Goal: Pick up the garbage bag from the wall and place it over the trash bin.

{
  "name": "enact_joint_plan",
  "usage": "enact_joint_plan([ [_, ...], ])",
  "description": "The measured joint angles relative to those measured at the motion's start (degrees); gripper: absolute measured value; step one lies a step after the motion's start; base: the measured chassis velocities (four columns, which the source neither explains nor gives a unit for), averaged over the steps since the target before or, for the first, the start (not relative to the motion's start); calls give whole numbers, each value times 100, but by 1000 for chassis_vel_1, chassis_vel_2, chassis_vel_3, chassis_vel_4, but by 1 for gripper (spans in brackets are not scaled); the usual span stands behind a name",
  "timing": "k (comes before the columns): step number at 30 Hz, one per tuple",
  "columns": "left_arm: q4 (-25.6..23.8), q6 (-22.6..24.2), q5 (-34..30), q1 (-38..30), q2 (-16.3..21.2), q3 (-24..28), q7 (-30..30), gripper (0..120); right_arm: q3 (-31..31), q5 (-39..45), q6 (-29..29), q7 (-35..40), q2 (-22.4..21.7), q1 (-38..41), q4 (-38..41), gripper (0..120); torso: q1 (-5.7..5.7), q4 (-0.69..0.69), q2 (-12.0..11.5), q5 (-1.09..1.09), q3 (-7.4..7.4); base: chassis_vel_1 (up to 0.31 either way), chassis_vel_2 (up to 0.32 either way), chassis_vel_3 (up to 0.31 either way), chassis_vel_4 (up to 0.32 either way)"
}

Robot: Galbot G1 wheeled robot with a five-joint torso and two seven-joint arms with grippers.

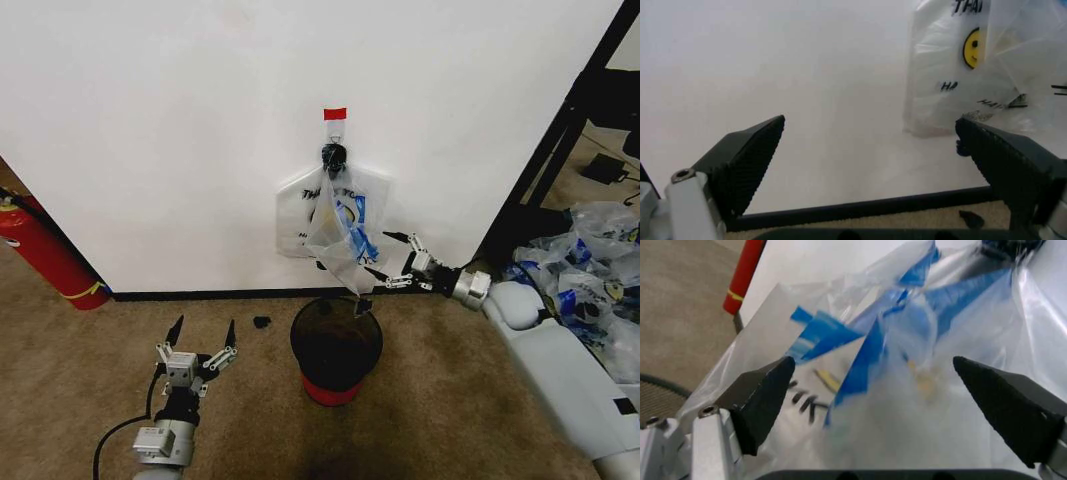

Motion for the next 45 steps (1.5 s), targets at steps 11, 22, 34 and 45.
enact_joint_plan([
  [11,-11,0,-40,-4,37,-48,-9,100,-39,-510,55,-76,68,476,-383,57,0,-1,0,0,0,0,0,0,0],
  [22,35,20,-24,-51,12,-8,-9,100,61,-319,15,-86,-23,495,-493,18,0,-1,0,1,0,0,0,0,0],
  [34,-116,-3,-253,-507,588,248,-51,100,-359,1995,-230,1151,-248,-1,194,0,0,-1,0,-1,0,0,0,0,0],
  [45,7,390,-869,-2118,3035,1175,398,100,-939,2770,-71,1400,108,130,265,0,1,-5,0,-2,0,0,0,0,0],
])
